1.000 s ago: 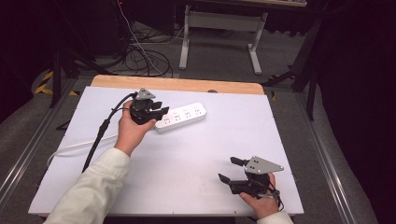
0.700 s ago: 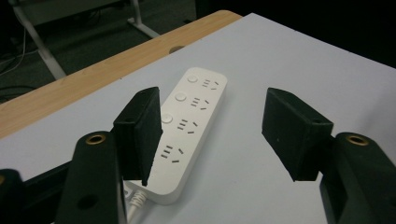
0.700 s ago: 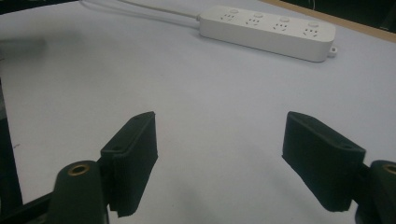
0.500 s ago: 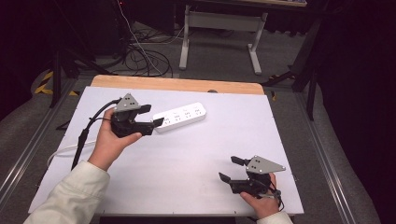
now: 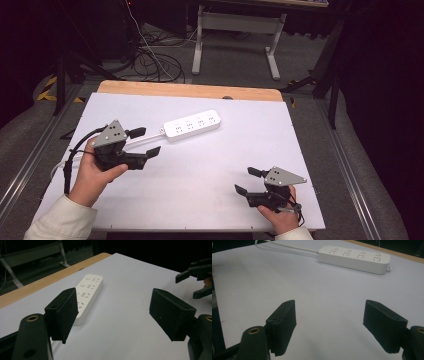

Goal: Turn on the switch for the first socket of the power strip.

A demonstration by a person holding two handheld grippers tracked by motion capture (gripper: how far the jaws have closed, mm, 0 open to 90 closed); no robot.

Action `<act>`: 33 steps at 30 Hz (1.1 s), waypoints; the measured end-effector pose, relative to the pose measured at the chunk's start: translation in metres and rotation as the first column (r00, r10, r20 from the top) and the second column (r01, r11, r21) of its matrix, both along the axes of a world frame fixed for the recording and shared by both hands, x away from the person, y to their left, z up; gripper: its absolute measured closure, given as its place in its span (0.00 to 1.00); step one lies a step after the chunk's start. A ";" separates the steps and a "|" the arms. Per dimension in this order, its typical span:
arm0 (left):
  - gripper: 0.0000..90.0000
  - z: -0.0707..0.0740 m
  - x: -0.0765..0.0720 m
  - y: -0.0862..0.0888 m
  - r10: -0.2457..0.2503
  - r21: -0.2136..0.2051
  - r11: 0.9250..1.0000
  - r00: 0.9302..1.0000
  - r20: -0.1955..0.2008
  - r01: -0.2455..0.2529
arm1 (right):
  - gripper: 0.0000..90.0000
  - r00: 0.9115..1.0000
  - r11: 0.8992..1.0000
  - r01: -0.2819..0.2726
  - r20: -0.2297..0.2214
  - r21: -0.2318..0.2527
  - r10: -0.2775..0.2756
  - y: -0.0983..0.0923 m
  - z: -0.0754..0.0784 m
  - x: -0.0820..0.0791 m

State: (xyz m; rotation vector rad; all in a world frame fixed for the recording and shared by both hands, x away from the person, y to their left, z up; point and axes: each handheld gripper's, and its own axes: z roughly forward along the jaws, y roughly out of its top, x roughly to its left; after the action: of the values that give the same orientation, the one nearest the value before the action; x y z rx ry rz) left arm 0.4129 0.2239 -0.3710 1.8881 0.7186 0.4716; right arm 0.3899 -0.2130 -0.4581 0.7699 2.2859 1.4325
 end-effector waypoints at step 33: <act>0.23 -0.093 -0.044 0.059 -0.046 -0.068 0.997 0.994 -0.095 0.040 | 0.30 1.000 1.000 0.006 -0.003 -0.007 -0.006 -0.001 -0.001 0.000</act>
State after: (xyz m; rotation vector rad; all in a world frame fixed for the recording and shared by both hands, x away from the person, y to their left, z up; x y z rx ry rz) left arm 0.3689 0.2829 -0.4643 1.8701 0.7467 0.3269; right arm 0.3900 -0.2140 -0.4593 0.7769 2.2878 1.4210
